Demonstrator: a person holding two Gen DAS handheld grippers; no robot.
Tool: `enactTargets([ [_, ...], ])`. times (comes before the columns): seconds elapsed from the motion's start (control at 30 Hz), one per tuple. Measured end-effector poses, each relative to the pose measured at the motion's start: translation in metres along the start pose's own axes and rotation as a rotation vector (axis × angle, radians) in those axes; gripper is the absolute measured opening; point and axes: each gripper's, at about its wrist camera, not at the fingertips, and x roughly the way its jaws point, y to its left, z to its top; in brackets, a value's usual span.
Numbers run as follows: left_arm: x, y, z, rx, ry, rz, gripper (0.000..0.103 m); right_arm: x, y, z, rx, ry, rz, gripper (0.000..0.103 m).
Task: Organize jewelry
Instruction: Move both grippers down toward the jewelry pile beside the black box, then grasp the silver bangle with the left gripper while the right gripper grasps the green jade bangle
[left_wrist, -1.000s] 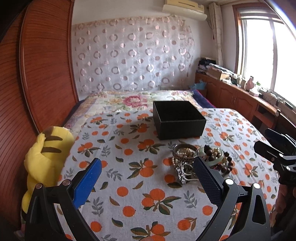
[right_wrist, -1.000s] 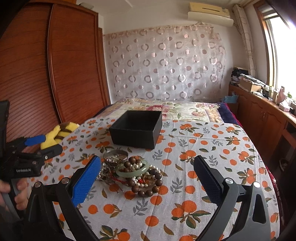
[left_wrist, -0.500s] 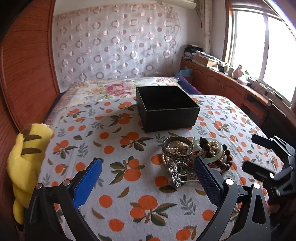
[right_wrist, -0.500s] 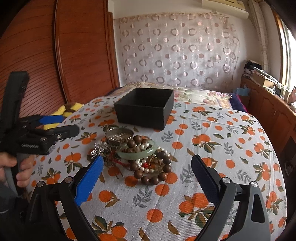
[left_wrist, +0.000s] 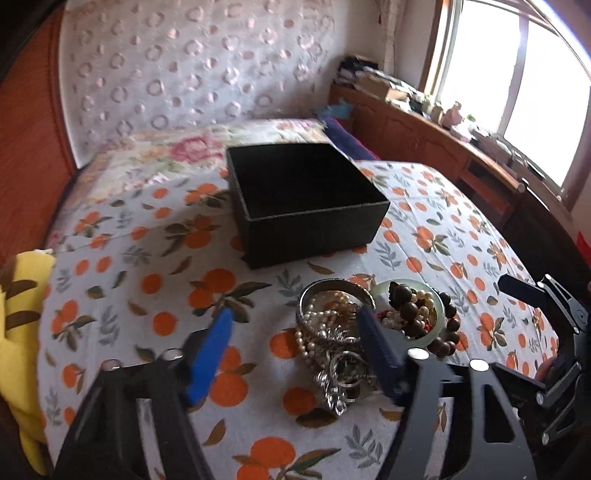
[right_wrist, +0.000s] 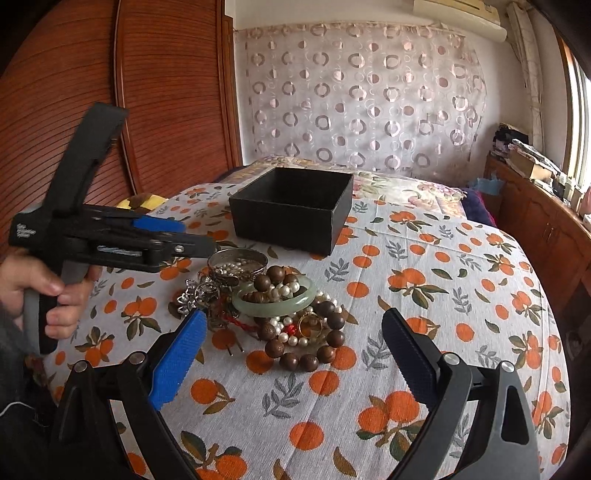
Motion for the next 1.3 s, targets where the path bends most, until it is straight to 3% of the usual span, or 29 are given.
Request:
enactTargets([
  [0.03,0.004,0.0,0.001,0.0,0.013,-0.008,0.055,0.001,-0.001,0.001,-0.003,0.001,0.001,0.097],
  [0.1,0.014,0.002,0.005,-0.014,0.047,-0.045,0.038,0.003,-0.001,0.003,-0.01,0.005,-0.001,0.097],
  [0.17,0.022,0.005,0.008,-0.037,0.072,-0.077,0.026,0.006,-0.002,0.005,-0.018,0.013,-0.001,0.097],
  [0.33,0.033,0.011,0.013,-0.06,0.103,-0.118,0.019,0.017,-0.006,0.01,-0.026,0.039,0.014,0.097],
  [0.4,0.034,0.01,0.012,-0.052,0.104,-0.114,0.006,0.02,-0.007,0.012,-0.03,0.047,0.028,0.097],
  [0.5,0.034,0.01,0.011,-0.046,0.096,-0.106,0.005,0.026,-0.005,0.014,-0.04,0.065,0.047,0.097],
  [0.8,0.0,0.01,0.012,-0.005,-0.024,0.016,0.005,0.058,0.003,0.027,-0.08,0.147,0.114,0.097],
  [1.03,-0.02,0.014,0.012,-0.009,-0.073,0.036,0.005,0.086,0.008,0.034,-0.114,0.237,0.15,0.097],
  [1.23,-0.023,0.022,0.008,-0.024,-0.083,0.044,0.005,0.099,0.006,0.036,-0.114,0.277,0.167,0.075],
  [1.3,-0.022,0.024,0.007,-0.027,-0.082,0.048,0.005,0.097,0.005,0.037,-0.111,0.274,0.167,0.075],
])
